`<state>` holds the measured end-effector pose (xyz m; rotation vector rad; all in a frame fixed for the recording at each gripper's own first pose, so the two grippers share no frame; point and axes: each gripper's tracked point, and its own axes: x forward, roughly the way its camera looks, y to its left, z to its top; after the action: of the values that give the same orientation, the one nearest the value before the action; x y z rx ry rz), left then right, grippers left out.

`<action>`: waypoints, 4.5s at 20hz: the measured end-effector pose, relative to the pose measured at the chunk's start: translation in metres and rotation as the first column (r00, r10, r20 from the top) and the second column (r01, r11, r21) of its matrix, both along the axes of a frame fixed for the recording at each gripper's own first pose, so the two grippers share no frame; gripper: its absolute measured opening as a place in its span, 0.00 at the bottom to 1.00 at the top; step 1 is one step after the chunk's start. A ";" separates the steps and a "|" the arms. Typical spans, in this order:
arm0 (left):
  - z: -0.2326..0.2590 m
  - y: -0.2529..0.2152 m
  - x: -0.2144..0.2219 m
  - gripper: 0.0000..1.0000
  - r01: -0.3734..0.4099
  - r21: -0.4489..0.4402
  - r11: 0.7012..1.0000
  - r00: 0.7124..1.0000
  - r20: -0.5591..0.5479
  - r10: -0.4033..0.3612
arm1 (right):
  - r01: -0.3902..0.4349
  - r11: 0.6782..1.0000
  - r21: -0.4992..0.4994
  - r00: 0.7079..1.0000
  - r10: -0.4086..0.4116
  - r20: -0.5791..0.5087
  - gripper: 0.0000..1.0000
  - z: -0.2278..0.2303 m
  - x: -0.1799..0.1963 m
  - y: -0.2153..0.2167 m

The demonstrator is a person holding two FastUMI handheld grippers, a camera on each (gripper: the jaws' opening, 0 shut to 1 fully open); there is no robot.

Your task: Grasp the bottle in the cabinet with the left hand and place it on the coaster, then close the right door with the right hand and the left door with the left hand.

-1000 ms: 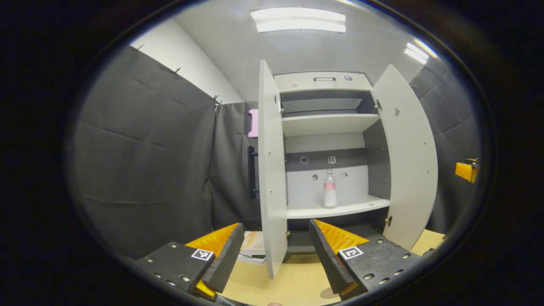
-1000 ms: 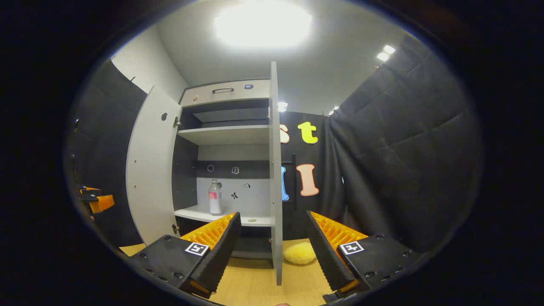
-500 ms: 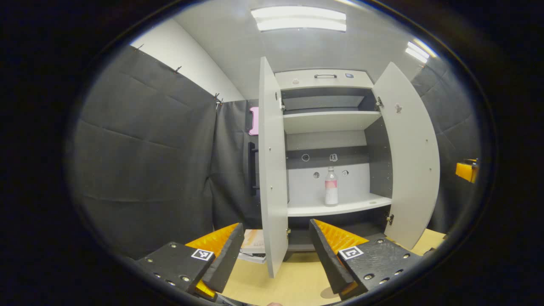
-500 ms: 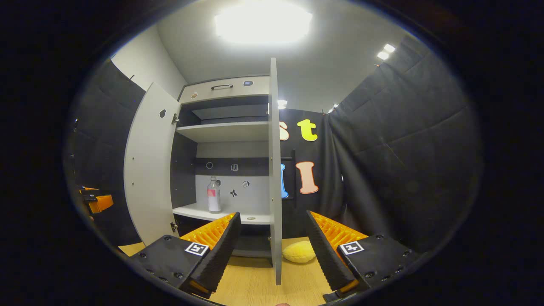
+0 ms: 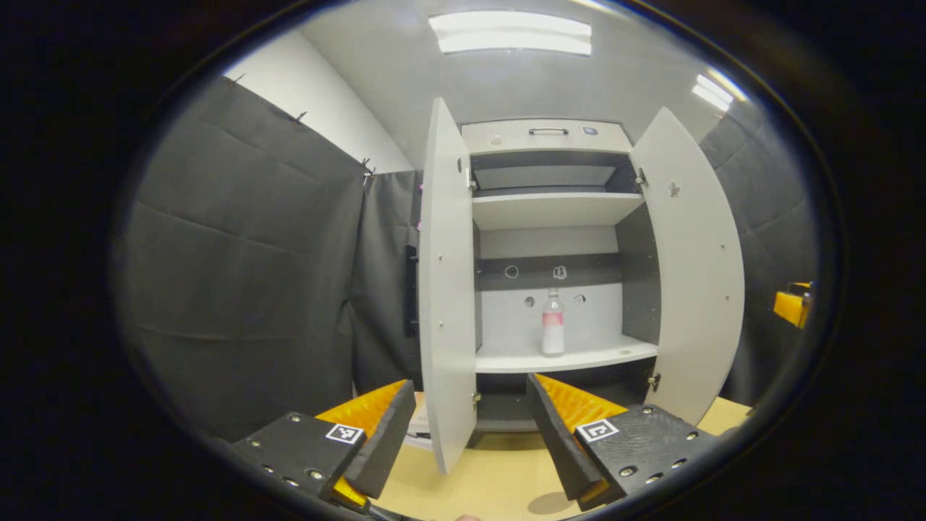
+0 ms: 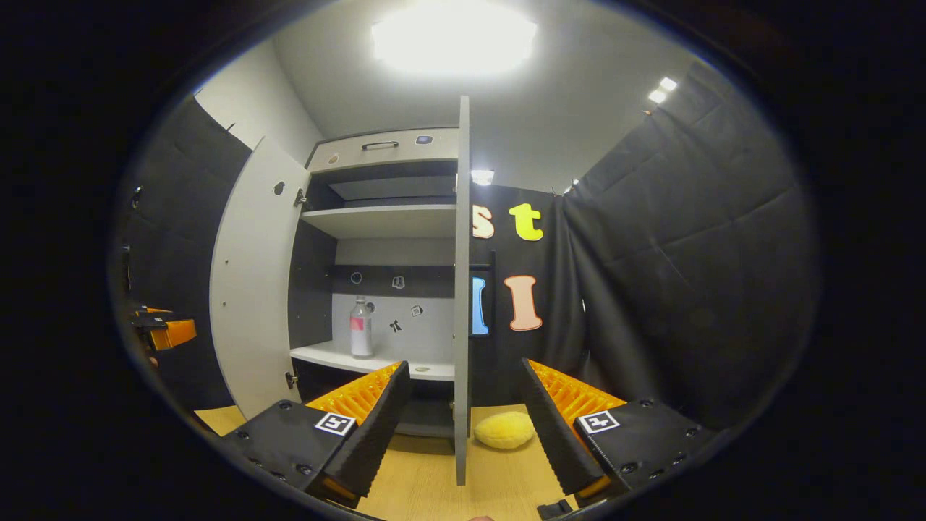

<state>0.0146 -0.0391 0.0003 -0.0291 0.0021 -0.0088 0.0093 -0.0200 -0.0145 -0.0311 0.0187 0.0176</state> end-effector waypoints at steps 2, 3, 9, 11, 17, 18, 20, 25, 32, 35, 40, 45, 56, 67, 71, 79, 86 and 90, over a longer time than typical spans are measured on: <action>0.003 -0.016 0.006 0.90 0.016 -0.002 1.000 1.000 0.005 -0.016 | -0.003 1.000 0.002 1.000 0.003 -0.001 0.92 -0.002 0.000 -0.011; 0.005 -0.025 0.010 0.90 0.024 0.000 1.000 1.000 0.007 -0.024 | -0.006 1.000 0.007 1.000 0.006 -0.001 0.92 -0.003 0.000 -0.016; 0.019 -0.069 0.045 0.91 0.076 0.004 0.997 0.997 0.014 -0.076 | 0.009 1.000 0.018 1.000 -0.009 -0.004 0.92 -0.009 -0.004 -0.050; 0.023 -0.080 0.060 0.90 0.096 0.003 0.995 0.995 0.020 -0.096 | 0.028 1.000 0.009 1.000 -0.028 0.001 0.95 -0.007 -0.003 -0.060; 0.026 -0.115 0.121 0.90 0.172 -0.020 0.985 0.985 0.035 -0.171 | 0.121 0.993 0.002 0.993 -0.121 -0.011 0.96 -0.013 0.005 -0.081; 0.026 -0.119 0.134 0.90 0.184 -0.020 0.983 0.982 0.036 -0.184 | 0.135 0.991 0.002 0.991 -0.135 -0.008 0.96 -0.011 0.006 -0.083; 0.026 -0.127 0.158 0.90 0.208 -0.020 0.978 0.977 0.042 -0.208 | 0.157 0.988 -0.006 0.988 -0.157 0.003 0.96 -0.008 0.011 -0.084; 0.022 -0.143 0.214 0.90 0.254 -0.065 0.965 0.967 0.044 -0.251 | 0.200 0.980 -0.018 0.980 -0.199 0.014 0.92 -0.005 0.015 -0.084; -0.003 -0.167 0.298 0.91 0.297 -0.079 0.951 0.955 0.024 -0.296 | 0.281 0.957 -0.074 0.960 -0.281 0.014 0.96 -0.007 0.024 -0.085; -0.019 -0.181 0.334 0.91 0.318 -0.086 0.944 0.948 -0.001 -0.319 | 0.320 0.944 -0.082 0.947 -0.321 0.002 0.96 -0.011 0.026 -0.085; -0.049 -0.200 0.383 0.91 0.340 -0.082 0.937 0.939 -0.024 -0.343 | 0.378 0.920 -0.108 0.925 -0.381 -0.003 0.92 -0.015 0.027 -0.084; -0.068 -0.213 0.424 0.91 0.351 -0.076 0.933 0.933 -0.053 -0.355 | 0.423 0.898 -0.119 0.903 -0.428 -0.023 0.96 -0.022 0.030 -0.083; -0.094 -0.223 0.471 0.84 0.346 -0.070 0.935 0.930 -0.105 -0.352 | 0.442 0.888 -0.128 0.892 -0.450 -0.039 0.92 -0.026 0.035 -0.079; -0.060 -0.199 0.416 0.79 0.314 -0.086 0.945 0.946 -0.052 -0.319 | 0.393 0.915 -0.089 0.917 -0.398 -0.044 0.96 -0.025 0.024 -0.095; -0.043 -0.194 0.375 0.71 0.313 -0.054 0.948 0.949 -0.008 -0.314 | 0.350 0.935 -0.058 0.934 -0.353 -0.055 0.96 -0.028 0.017 -0.099; -0.039 -0.176 0.288 0.78 0.303 -0.017 0.953 0.953 -0.016 -0.303 | 0.265 0.964 -0.001 0.963 -0.264 -0.058 0.96 -0.027 -0.002 -0.105; -0.052 -0.154 0.219 0.71 0.285 -0.010 0.958 0.958 -0.033 -0.285 | 0.183 0.983 -0.002 0.980 -0.182 -0.078 0.92 -0.034 -0.021 -0.099; -0.059 -0.143 0.189 0.71 0.278 -0.036 0.960 0.960 -0.030 -0.280 | 0.144 0.990 -0.001 0.986 -0.143 -0.086 0.92 -0.036 -0.033 -0.093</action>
<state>0.2034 -0.1822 -0.0590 -0.0608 0.0410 -0.2912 -0.0235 -0.1133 -0.0502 -0.0237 0.1065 -0.1251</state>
